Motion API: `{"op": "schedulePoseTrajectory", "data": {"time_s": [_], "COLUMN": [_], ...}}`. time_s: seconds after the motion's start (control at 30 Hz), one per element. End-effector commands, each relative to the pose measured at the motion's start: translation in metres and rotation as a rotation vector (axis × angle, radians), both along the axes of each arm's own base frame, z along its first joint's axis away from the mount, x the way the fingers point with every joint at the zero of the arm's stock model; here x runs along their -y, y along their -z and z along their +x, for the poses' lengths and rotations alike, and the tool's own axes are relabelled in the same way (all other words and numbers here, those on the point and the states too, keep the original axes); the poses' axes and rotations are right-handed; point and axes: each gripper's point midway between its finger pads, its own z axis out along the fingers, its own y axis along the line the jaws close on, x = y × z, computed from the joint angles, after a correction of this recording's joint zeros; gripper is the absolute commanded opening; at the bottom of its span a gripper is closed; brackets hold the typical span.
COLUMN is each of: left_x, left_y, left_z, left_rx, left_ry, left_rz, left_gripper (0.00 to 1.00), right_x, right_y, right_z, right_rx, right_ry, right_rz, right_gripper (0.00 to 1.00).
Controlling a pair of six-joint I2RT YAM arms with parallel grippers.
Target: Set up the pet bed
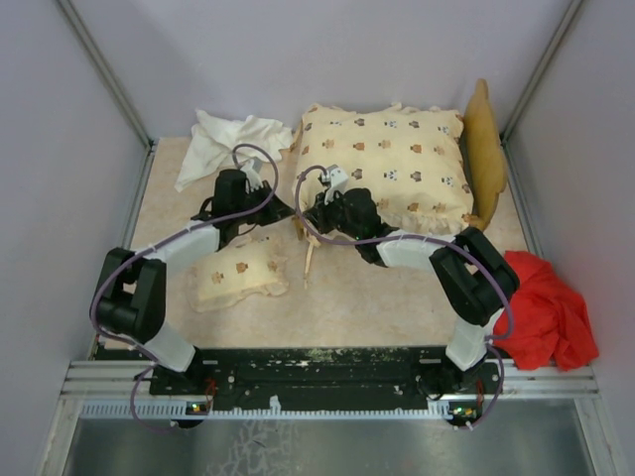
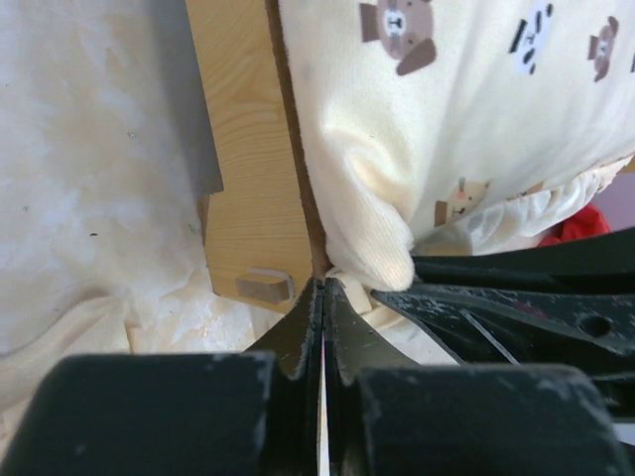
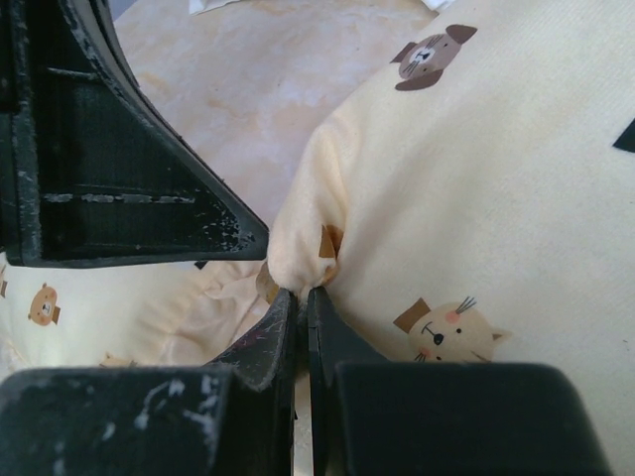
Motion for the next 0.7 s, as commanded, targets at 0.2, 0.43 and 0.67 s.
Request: {"op": "schedulePoseTrajectory", "data": {"time_s": [0.2,0.43,0.67], "left_x": [0.003,0.01,0.014], "left_y": [-0.03,-0.02,-0.012], "left_z": [-0.017,-0.019,-0.02], "left_rx": [0.076,0.033,0.003], "left_ry": [0.039,0.069,0.066], "left_rz": [-0.034,-0.058,-0.068], "left_gripper": [0.08,0.31,0.32], "right_x": [-0.016,-0.024,-0.024], "right_y": [-0.031,-0.036,-0.045], "right_z": [-0.017,-0.03,-0.031], "right_rx": [0.032,0.011,0.005], "right_ry": [-0.112,-0.209,-0.224], "right_rz": [0.067,0.137,0.211], "right_gripper": [0.0,0.0,0.0]}}
